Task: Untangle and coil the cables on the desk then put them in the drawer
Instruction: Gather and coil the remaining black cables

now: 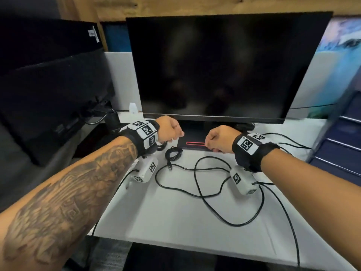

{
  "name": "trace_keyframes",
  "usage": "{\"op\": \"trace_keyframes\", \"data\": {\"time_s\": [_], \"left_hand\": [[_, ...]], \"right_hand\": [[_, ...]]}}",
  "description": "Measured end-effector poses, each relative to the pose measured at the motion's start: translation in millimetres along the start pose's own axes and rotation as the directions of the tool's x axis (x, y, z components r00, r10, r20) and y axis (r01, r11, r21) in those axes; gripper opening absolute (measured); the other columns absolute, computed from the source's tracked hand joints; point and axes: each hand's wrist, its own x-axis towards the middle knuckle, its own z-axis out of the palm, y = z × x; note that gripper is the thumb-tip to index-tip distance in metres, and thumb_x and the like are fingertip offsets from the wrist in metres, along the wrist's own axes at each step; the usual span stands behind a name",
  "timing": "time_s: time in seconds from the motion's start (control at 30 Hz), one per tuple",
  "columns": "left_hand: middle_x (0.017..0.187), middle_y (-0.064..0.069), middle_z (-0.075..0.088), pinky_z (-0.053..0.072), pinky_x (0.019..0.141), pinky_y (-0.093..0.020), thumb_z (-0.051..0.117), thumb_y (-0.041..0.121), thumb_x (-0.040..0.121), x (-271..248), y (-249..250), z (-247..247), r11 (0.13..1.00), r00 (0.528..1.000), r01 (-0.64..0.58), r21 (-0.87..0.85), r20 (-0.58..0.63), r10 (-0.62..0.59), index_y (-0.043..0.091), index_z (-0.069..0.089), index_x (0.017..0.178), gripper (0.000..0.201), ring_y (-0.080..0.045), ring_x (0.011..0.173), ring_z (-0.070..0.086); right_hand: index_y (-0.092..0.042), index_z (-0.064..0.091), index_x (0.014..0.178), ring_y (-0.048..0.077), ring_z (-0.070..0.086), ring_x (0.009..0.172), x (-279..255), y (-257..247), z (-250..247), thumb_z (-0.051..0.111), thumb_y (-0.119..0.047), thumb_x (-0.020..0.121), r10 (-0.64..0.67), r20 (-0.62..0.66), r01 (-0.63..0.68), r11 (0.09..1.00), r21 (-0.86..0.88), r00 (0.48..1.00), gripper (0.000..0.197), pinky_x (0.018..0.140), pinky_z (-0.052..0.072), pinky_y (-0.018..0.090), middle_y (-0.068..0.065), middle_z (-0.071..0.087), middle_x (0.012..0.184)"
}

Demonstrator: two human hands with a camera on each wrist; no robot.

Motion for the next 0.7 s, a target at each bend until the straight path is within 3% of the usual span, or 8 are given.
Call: {"op": "trace_keyframes", "data": {"time_s": [0.07, 0.17, 0.27, 0.37, 0.47, 0.6, 0.7], "left_hand": [[0.085, -0.004, 0.068, 0.046, 0.048, -0.020, 0.059, 0.008, 0.092, 3, 8, 14, 0.999, 0.999, -0.017, 0.037, 0.039, 0.016, 0.016, 0.069, 0.079, 0.018, -0.013, 0.067, 0.061], [0.090, -0.004, 0.072, 0.047, 0.050, -0.018, 0.060, 0.014, 0.094, 5, 13, 27, 0.990, 0.996, -0.010, 0.143, 0.093, -0.004, 0.019, 0.073, 0.091, 0.014, -0.007, 0.062, 0.063], [0.110, 0.002, 0.071, 0.051, 0.073, -0.023, 0.062, 0.027, 0.095, 12, 8, 37, 0.946, 0.980, 0.021, 0.323, 0.182, -0.084, 0.023, 0.074, 0.108, 0.018, -0.013, 0.089, 0.064], [0.101, -0.001, 0.070, 0.052, 0.072, -0.025, 0.065, 0.032, 0.093, 13, 7, 43, 0.924, 0.975, 0.077, 0.374, 0.166, -0.149, 0.023, 0.074, 0.109, 0.021, -0.018, 0.088, 0.065], [0.112, -0.007, 0.069, 0.054, 0.092, -0.035, 0.063, 0.037, 0.094, 18, 8, 45, 0.874, 0.972, 0.132, 0.467, 0.110, -0.206, 0.011, 0.071, 0.113, 0.033, -0.025, 0.103, 0.066], [0.103, -0.010, 0.073, 0.055, 0.089, -0.036, 0.064, 0.047, 0.090, 23, -2, 37, 0.806, 0.964, 0.180, 0.564, 0.061, -0.257, 0.009, 0.073, 0.101, 0.041, -0.027, 0.094, 0.067], [0.107, -0.010, 0.069, 0.054, 0.094, -0.039, 0.063, 0.046, 0.091, 23, -9, 34, 0.779, 0.957, 0.195, 0.596, 0.057, -0.284, 0.008, 0.071, 0.107, 0.043, -0.029, 0.100, 0.065]], "right_hand": [[-0.016, 0.075, 0.102, 0.011, 0.062, 0.081, -13, 22, -5, 0.069, -0.028, 0.091, -0.006, 0.002, 0.006, 0.996, -0.090, 1.000, 0.017, 0.066, 0.047, 0.018, -0.005, 0.071, 0.093], [-0.020, 0.071, 0.116, 0.012, 0.059, 0.098, -31, 44, -6, 0.068, -0.034, 0.093, -0.013, 0.095, 0.031, 0.981, -0.193, 0.995, 0.027, 0.088, 0.044, 0.023, -0.008, 0.065, 0.107], [-0.017, 0.074, 0.111, 0.017, 0.065, 0.098, -38, 52, -1, 0.059, -0.032, 0.098, -0.045, 0.106, 0.064, 0.981, -0.184, 0.993, 0.025, 0.087, 0.047, 0.024, -0.003, 0.069, 0.102], [-0.016, 0.072, 0.106, 0.019, 0.068, 0.092, -40, 53, 0, 0.049, -0.044, 0.101, 0.020, 0.101, -0.008, 0.994, -0.112, 0.995, 0.036, 0.086, 0.052, 0.031, 0.001, 0.072, 0.095], [-0.015, 0.071, 0.100, 0.018, 0.068, 0.088, -42, 56, 0, 0.047, -0.053, 0.101, 0.023, 0.120, -0.012, 0.996, -0.092, 0.993, 0.045, 0.084, 0.052, 0.031, 0.003, 0.073, 0.093], [-0.013, 0.071, 0.103, 0.016, 0.068, 0.089, -45, 60, -4, 0.047, -0.050, 0.101, 0.019, 0.131, -0.009, 0.997, -0.078, 0.991, 0.045, 0.069, 0.048, 0.021, 0.001, 0.074, 0.096], [-0.017, 0.072, 0.106, 0.016, 0.069, 0.096, -50, 67, -9, 0.052, -0.054, 0.098, 0.009, 0.152, -0.008, 1.000, -0.007, 0.988, 0.043, 0.077, 0.051, 0.024, -0.002, 0.073, 0.101]]}}
